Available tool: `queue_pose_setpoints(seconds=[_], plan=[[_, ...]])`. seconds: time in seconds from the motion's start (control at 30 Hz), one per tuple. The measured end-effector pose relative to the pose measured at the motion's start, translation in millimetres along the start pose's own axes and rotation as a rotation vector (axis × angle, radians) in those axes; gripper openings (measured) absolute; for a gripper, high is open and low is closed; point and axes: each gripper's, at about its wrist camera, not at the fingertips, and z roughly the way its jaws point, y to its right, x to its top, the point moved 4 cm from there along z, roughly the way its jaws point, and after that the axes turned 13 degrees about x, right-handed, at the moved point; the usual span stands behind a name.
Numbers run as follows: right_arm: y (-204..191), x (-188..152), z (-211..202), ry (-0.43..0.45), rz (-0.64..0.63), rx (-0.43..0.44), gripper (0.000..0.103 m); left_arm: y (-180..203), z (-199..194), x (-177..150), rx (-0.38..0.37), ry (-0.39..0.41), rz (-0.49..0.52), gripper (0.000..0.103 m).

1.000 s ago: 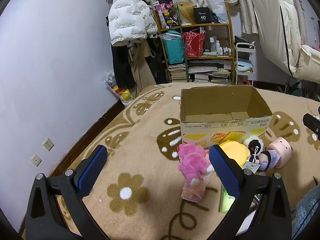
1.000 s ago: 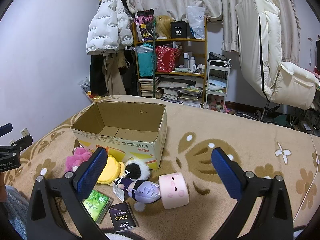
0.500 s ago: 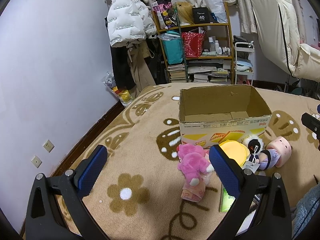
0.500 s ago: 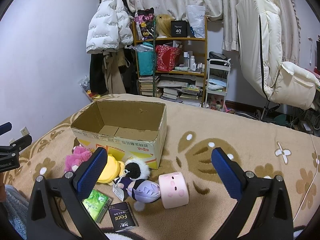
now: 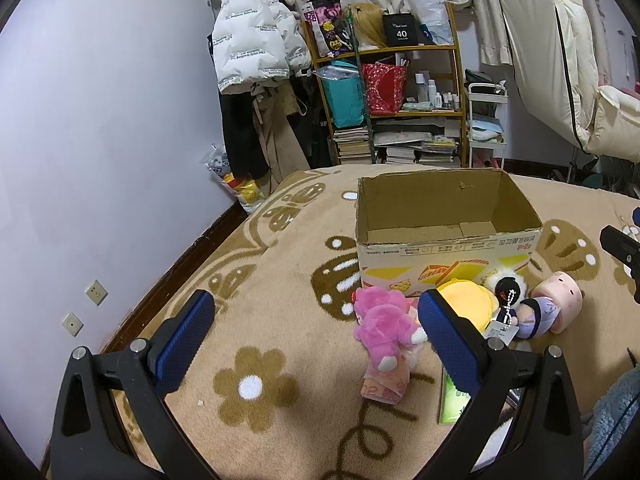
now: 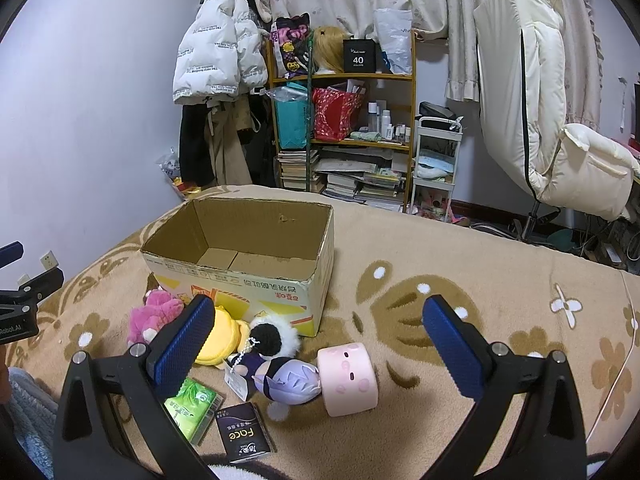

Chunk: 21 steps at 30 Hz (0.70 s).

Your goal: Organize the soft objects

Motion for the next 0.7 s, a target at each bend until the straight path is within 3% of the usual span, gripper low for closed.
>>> queue_pose_setpoints(seconds=[0.7], plan=[[0.4, -0.9, 0.3, -0.004, 0.000, -0.001, 0.103, 1.7, 1.7, -2.0, 0.003, -0.005, 0.015, 0.101]])
